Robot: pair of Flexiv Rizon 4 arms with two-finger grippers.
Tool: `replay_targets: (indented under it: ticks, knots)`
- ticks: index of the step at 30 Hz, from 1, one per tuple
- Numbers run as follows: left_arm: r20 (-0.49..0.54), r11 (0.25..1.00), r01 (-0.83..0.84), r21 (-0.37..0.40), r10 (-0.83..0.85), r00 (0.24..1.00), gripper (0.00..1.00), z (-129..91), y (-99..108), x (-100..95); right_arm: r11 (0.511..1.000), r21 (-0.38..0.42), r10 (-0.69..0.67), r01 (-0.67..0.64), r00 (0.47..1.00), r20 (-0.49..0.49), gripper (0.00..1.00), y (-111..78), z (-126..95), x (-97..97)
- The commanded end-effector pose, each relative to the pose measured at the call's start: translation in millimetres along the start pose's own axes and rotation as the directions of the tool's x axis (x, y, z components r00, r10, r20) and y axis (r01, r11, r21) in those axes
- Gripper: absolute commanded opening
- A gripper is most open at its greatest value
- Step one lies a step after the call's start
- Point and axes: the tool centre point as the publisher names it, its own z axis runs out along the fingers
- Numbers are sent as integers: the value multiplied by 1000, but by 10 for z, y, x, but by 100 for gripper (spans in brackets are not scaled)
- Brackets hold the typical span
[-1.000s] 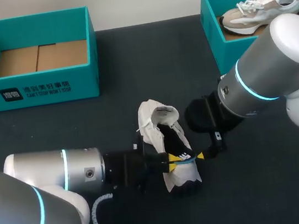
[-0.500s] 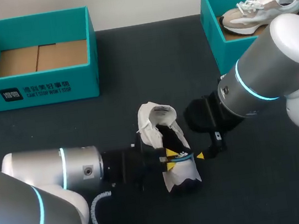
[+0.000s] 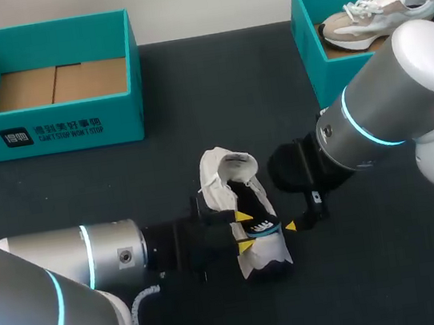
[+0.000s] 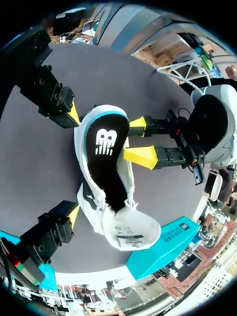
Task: Take the shoe out of the shoebox, open the shoe tongue, remove and reinsert the insole, then place the shoe into the shoebox
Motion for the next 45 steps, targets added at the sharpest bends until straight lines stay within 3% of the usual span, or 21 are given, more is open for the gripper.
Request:
replay_targets:
  ticks: [1,11,13,14,15,16,28,36,37,38,39,45]
  knots:
    - [-5,999,1,-39,-1,1000,42,83,-19,9,1000,-1,0,0,1000,3,100,-5,5,14]
    - [-10,997,17,-79,-18,1000,38,186,105,7,1000,-1,0,0,1000,3,100,-5,5,14]
    - [-13,996,21,-88,-22,1000,30,179,137,26,1000,-1,0,0,1000,3,100,-5,5,14]
    - [-14,996,22,-91,-23,1000,22,171,151,35,1000,-1,0,0,1000,3,100,-5,5,14]
    - [-15,995,27,-93,-29,999,4,165,162,45,1000,-1,0,0,1000,3,100,-5,5,14]
    - [-15,995,28,-95,-29,999,0,158,173,55,1000,-1,0,0,1000,3,100,-5,5,14]
    - [73,999,-39,-28,40,996,0,-26,-36,-59,1000,-1,0,0,1000,3,100,-5,5,14]
    - [68,999,-40,-19,41,997,1,-52,-49,-33,1000,-1,0,0,1000,3,100,-5,5,14]
    - [68,999,-36,-25,37,997,24,-50,-37,-26,1000,-1,0,0,1000,3,100,-5,5,14]
    - [66,999,-31,-28,33,997,36,-48,-28,-23,1000,-1,0,0,1000,3,100,-5,5,14]
    - [66,999,-27,-34,29,997,41,-48,-21,-21,1000,-1,0,0,1000,3,100,-5,5,14]
    - [64,999,-20,-34,22,998,37,-22,-21,-36,1000,-1,0,0,1000,3,100,-5,5,14]
